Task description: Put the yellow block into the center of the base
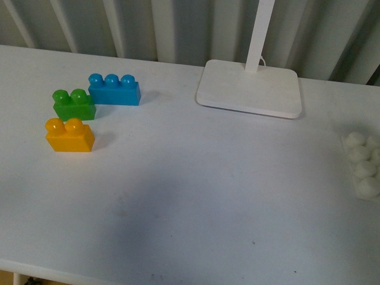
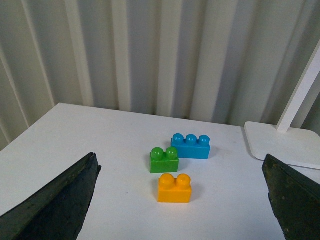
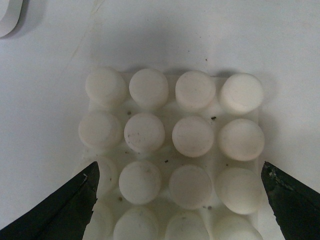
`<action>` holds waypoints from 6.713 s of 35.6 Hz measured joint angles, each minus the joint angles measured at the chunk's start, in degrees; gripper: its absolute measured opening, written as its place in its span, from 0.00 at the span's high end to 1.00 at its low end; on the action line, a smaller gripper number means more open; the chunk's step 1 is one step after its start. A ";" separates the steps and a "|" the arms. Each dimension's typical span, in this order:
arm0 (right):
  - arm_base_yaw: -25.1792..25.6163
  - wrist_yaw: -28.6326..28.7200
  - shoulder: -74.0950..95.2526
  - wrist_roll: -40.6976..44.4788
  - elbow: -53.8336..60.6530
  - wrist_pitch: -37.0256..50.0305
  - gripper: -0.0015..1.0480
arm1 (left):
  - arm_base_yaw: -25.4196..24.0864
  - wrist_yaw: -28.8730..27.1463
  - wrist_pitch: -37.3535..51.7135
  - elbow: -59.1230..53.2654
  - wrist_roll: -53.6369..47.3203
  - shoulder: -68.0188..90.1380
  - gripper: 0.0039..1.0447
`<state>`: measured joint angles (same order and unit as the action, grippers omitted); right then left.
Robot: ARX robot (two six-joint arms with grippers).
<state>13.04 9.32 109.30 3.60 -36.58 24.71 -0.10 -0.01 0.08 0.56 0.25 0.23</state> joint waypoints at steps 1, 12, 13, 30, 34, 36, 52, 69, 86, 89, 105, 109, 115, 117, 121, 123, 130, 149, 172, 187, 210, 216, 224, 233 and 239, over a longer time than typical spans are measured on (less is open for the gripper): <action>-0.07 -0.24 0.46 -0.31 -0.50 -0.07 0.09 | 0.02 0.00 0.00 0.00 0.00 0.00 0.06; -0.39 -3.58 4.28 -4.33 -3.45 -1.22 0.09 | 0.02 0.00 0.00 0.00 0.00 0.00 0.06; -0.52 -3.85 4.66 -4.46 -3.63 -1.22 0.09 | 0.02 0.00 0.00 0.00 0.00 0.00 0.06; -4.59 -6.45 6.86 -5.01 -4.04 -1.11 0.09 | 0.00 0.00 0.00 0.00 0.00 0.00 0.06; -7.32 -7.45 6.82 -5.62 -3.48 -1.03 0.09 | 0.02 0.00 0.00 0.00 0.00 0.00 0.06; -9.49 -8.26 6.80 -6.47 -3.30 -0.96 0.09 | 0.02 0.00 0.00 0.00 0.00 0.00 0.06; -26.91 -15.78 9.94 -19.52 -8.09 -3.96 0.08 | 0.02 0.00 0.00 0.00 0.00 0.00 0.06; -42.25 -21.33 16.20 -31.10 -21.16 -12.04 0.08 | 0.02 0.00 0.00 0.00 0.00 0.00 0.06; -49.46 -23.39 22.56 -37.88 -34.64 -19.61 0.08 | 0.00 0.00 0.00 0.00 0.00 0.00 0.06; -50.60 -23.21 23.39 -39.08 -36.41 -20.48 0.08 | 0.02 0.00 0.00 0.00 0.00 0.00 0.06; -52.54 -21.40 25.29 -42.07 -41.40 -22.69 0.09 | 0.02 0.00 0.00 0.00 0.00 0.00 0.06; -52.54 -21.64 25.29 -42.32 -41.27 -22.08 0.09 | 0.02 0.00 0.00 0.00 0.00 0.00 0.06; -52.13 -21.81 23.98 -42.75 -38.45 -18.84 0.09 | 0.02 0.00 0.00 0.00 0.00 0.00 0.06; -51.89 -21.64 23.47 -42.91 -37.55 -18.03 0.09 | 0.02 0.00 0.00 0.00 0.00 0.00 0.06; -50.40 -20.76 20.72 -43.80 -33.00 -15.30 0.09 | 0.00 0.00 0.00 0.00 0.00 0.00 0.06; -48.92 -20.17 18.91 -44.30 -30.36 -13.79 0.09 | 0.02 0.00 0.00 0.00 0.00 0.00 0.06; -39.98 -18.29 7.23 -45.88 -22.08 -8.72 0.09 | 0.02 0.00 0.00 0.00 0.00 0.00 0.06; -13.18 -10.12 -52.89 -9.81 20.39 13.92 0.43 | 0.02 -0.02 0.00 0.00 0.00 0.00 0.06; -13.14 -9.44 -77.26 -3.85 33.68 3.91 0.99 | 0.00 0.00 0.00 0.00 0.00 0.00 0.06; -13.14 -9.42 -87.97 -3.82 36.26 -3.23 0.99 | 0.02 0.00 0.00 0.00 0.00 0.00 0.06; -13.14 -9.42 -98.88 -3.82 36.26 -14.10 0.99 | 0.02 0.00 0.00 0.00 0.00 0.00 0.06; -13.14 -9.38 -108.56 -3.80 36.22 -24.35 0.99 | 0.00 -0.02 0.00 0.00 0.00 0.00 0.06; -13.14 -9.38 -109.02 -3.74 36.22 -24.61 0.85 | 0.00 0.00 0.00 0.00 0.00 0.00 0.06; -13.14 -9.27 -109.04 -3.72 36.22 -24.61 0.39 | 5.33 6.64 3.58 4.20 13.88 21.14 0.06; -13.14 -9.27 -109.04 -3.78 36.22 -24.63 0.07 | 10.56 5.42 28.30 8.61 15.39 48.09 0.06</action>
<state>-0.10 0.05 0.25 -0.19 -0.36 0.08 10.46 5.41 28.38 9.17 15.64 48.31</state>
